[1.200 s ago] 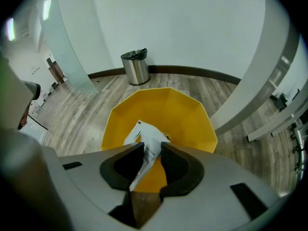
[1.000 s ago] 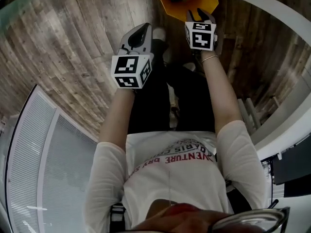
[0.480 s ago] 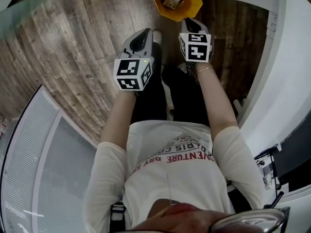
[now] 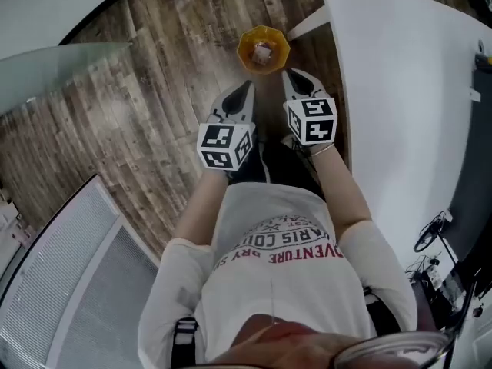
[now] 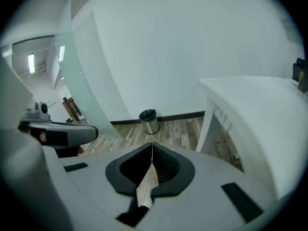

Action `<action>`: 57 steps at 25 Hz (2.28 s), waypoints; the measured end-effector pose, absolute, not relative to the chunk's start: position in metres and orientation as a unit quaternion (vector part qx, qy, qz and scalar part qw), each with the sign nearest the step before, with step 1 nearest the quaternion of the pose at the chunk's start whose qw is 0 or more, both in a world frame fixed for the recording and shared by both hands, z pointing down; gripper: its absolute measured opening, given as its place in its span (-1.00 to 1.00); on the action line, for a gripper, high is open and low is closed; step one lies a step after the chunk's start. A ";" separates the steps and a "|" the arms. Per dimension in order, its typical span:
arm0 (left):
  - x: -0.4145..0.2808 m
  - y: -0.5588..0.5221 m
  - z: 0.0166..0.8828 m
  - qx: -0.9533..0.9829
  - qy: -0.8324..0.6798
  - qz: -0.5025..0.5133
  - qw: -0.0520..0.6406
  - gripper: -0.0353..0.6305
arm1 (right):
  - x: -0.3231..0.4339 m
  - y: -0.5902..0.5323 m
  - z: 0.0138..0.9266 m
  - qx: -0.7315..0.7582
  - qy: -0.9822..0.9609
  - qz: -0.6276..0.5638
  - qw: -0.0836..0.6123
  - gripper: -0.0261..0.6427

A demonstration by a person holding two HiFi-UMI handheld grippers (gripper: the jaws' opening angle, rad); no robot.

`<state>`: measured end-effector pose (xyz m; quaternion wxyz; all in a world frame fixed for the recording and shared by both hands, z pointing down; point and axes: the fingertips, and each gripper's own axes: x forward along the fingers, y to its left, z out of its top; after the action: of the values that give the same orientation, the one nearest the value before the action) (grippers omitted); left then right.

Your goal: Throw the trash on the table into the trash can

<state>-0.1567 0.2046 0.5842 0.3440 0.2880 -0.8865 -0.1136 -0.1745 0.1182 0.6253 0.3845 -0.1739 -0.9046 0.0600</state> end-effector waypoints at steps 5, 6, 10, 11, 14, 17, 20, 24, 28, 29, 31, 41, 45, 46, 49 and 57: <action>-0.144 0.154 0.491 0.371 -0.875 -0.101 0.293 -0.82 | -0.152 0.061 0.519 -0.106 -0.937 0.080 0.323 -0.83; -0.137 0.142 0.475 0.384 -0.872 -0.097 0.287 -0.82 | -0.141 0.048 0.500 -0.095 -0.941 0.080 0.314 -0.83; -0.113 0.079 0.424 0.440 -0.856 -0.078 0.260 -0.82 | -0.097 -0.014 0.434 -0.031 -0.964 0.049 0.260 -0.84; -0.107 0.060 0.413 0.458 -0.850 -0.074 0.251 -0.82 | -0.085 -0.030 0.420 -0.011 -0.968 0.044 0.247 -0.84; -0.081 -0.004 0.376 0.528 -0.819 -0.060 0.217 -0.82 | -0.039 -0.081 0.382 0.060 -0.975 0.046 0.210 -0.84; -0.045 -0.065 0.343 0.596 -0.781 -0.045 0.183 -0.82 | 0.015 -0.131 0.355 0.138 -0.973 0.052 0.178 -0.84; 0.006 -0.114 0.323 0.650 -0.741 -0.037 0.163 -0.82 | 0.080 -0.170 0.343 0.205 -0.963 0.062 0.161 -0.84; 0.090 -0.175 0.309 0.740 -0.654 -0.024 0.157 -0.82 | 0.179 -0.217 0.334 0.323 -0.934 0.076 0.135 -0.84; 0.154 -0.202 0.300 0.798 -0.585 -0.007 0.143 -0.82 | 0.259 -0.237 0.329 0.416 -0.897 0.088 0.116 -0.84; 0.165 -0.206 0.297 0.808 -0.572 -0.004 0.138 -0.82 | 0.275 -0.238 0.327 0.436 -0.889 0.090 0.110 -0.84; 0.182 -0.213 0.289 0.825 -0.551 0.001 0.126 -0.82 | 0.303 -0.240 0.322 0.474 -0.870 0.106 0.088 -0.84; 0.211 -0.207 0.267 0.859 -0.501 0.005 0.101 -0.82 | 0.340 -0.231 0.307 0.541 -0.832 0.106 0.062 -0.85; 0.204 -0.202 0.267 0.859 -0.501 0.000 0.105 -0.82 | 0.329 -0.226 0.306 0.539 -0.834 0.094 0.068 -0.85; 0.203 -0.201 0.267 0.859 -0.502 -0.002 0.104 -0.82 | 0.327 -0.224 0.306 0.539 -0.834 0.093 0.068 -0.85; 0.196 -0.199 0.262 0.857 -0.506 -0.009 0.098 -0.82 | 0.320 -0.222 0.306 0.538 -0.835 0.091 0.067 -0.85; 0.186 -0.201 0.259 0.855 -0.510 -0.012 0.094 -0.82 | 0.312 -0.223 0.304 0.533 -0.840 0.082 0.065 -0.85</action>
<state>0.1859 -0.2009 0.2592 0.0936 0.8550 -0.5099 -0.0125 0.3115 -0.2231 0.3038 0.0655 0.5331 -0.8395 0.0817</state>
